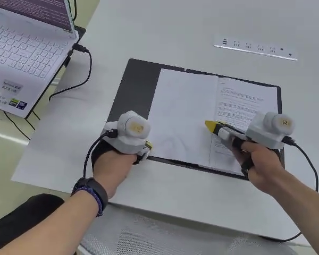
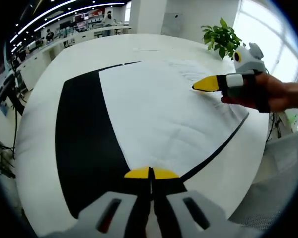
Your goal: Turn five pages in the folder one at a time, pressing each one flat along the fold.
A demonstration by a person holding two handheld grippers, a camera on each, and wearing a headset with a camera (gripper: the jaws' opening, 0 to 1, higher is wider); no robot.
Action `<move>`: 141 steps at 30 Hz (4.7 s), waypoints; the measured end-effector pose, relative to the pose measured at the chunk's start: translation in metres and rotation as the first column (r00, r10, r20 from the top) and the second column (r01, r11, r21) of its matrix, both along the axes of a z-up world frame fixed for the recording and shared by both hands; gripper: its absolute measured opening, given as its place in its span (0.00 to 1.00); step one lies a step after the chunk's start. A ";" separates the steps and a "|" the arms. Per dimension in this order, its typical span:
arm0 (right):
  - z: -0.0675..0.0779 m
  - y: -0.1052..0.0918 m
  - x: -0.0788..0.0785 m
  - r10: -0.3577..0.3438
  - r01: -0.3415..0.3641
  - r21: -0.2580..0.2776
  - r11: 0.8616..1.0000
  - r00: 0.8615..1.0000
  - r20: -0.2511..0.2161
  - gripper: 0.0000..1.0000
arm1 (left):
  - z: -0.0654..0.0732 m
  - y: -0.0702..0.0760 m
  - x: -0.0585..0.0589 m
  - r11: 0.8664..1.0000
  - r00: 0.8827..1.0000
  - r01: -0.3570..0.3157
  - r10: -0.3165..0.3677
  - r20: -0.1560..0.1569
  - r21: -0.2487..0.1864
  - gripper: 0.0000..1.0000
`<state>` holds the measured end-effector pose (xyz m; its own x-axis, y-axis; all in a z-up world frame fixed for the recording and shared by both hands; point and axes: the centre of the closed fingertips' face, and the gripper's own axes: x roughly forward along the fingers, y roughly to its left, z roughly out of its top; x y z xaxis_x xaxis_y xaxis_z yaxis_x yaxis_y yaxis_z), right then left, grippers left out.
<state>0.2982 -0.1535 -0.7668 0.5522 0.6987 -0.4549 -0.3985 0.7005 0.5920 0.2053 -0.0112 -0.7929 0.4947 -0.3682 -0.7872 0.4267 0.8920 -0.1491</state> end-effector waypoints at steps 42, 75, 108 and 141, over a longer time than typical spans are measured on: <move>0.001 -0.004 0.070 -0.188 0.187 0.039 0.982 0.981 0.041 0.00 | 0.000 0.001 -0.001 1.000 0.999 0.017 -0.016 0.035 -0.014 0.00; 0.008 0.000 0.144 -0.296 0.294 0.036 0.955 0.954 0.046 0.00 | 0.002 0.001 -0.001 0.999 0.999 0.029 -0.028 0.043 -0.026 0.00; -0.015 -0.008 0.147 -0.210 0.211 0.002 0.978 0.971 0.112 0.00 | 0.003 0.001 -0.001 0.999 0.998 0.039 -0.037 0.047 -0.025 0.00; -0.001 -0.012 0.053 -0.164 0.165 0.006 0.986 0.977 0.135 0.00 | 0.001 0.000 -0.001 0.999 0.997 0.053 -0.053 0.063 -0.011 0.00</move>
